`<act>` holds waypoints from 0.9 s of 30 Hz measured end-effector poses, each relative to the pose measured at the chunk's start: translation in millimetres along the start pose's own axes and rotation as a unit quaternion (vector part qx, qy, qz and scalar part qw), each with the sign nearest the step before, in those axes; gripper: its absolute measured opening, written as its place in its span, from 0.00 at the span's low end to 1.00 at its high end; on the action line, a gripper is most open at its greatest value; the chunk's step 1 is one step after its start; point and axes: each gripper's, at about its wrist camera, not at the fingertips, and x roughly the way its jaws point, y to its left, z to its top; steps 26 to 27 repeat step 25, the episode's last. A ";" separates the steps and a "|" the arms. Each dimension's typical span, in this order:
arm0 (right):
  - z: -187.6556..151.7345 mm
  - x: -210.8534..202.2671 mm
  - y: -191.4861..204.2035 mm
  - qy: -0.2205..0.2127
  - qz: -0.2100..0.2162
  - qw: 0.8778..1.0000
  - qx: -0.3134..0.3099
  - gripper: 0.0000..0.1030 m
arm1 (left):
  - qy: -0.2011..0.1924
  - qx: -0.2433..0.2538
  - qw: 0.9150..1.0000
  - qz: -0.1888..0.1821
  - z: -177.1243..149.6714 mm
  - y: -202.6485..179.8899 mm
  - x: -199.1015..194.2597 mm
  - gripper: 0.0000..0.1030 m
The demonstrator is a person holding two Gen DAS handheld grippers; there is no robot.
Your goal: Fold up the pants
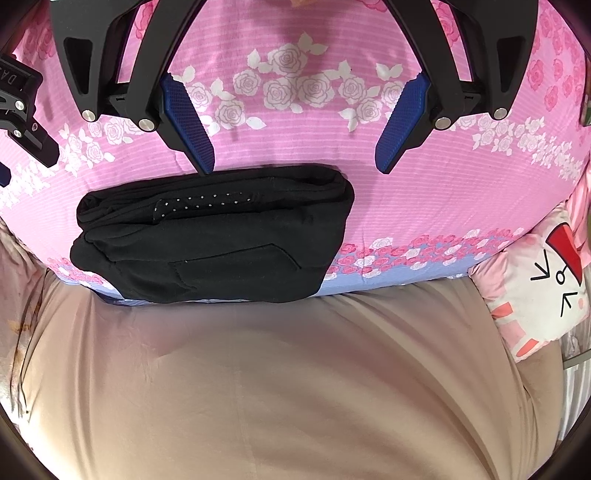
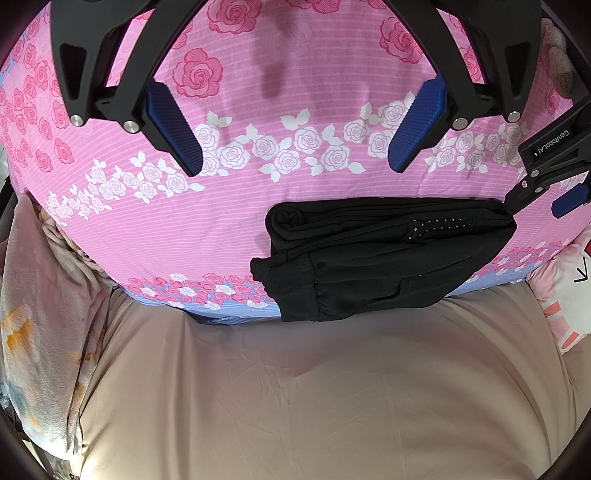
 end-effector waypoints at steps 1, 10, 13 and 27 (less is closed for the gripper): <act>0.0 0.0 -0.2 0.000 0.000 1.000 0.000 0.95 | 0.000 0.000 1.000 0.000 -0.1 -0.1 -0.2 0.84; 0.1 -0.1 0.0 0.000 0.000 1.000 0.000 0.95 | -0.015 0.011 1.000 -0.001 -0.8 -2.5 -5.8 0.84; 0.0 -0.2 0.3 0.000 -0.001 1.000 0.000 0.95 | -0.019 0.005 1.000 -0.005 -1.0 -0.1 -8.1 0.84; 0.3 -1.2 -3.2 0.000 -0.002 1.000 0.001 0.95 | -0.010 -0.007 1.000 -0.002 -1.1 3.1 -6.9 0.84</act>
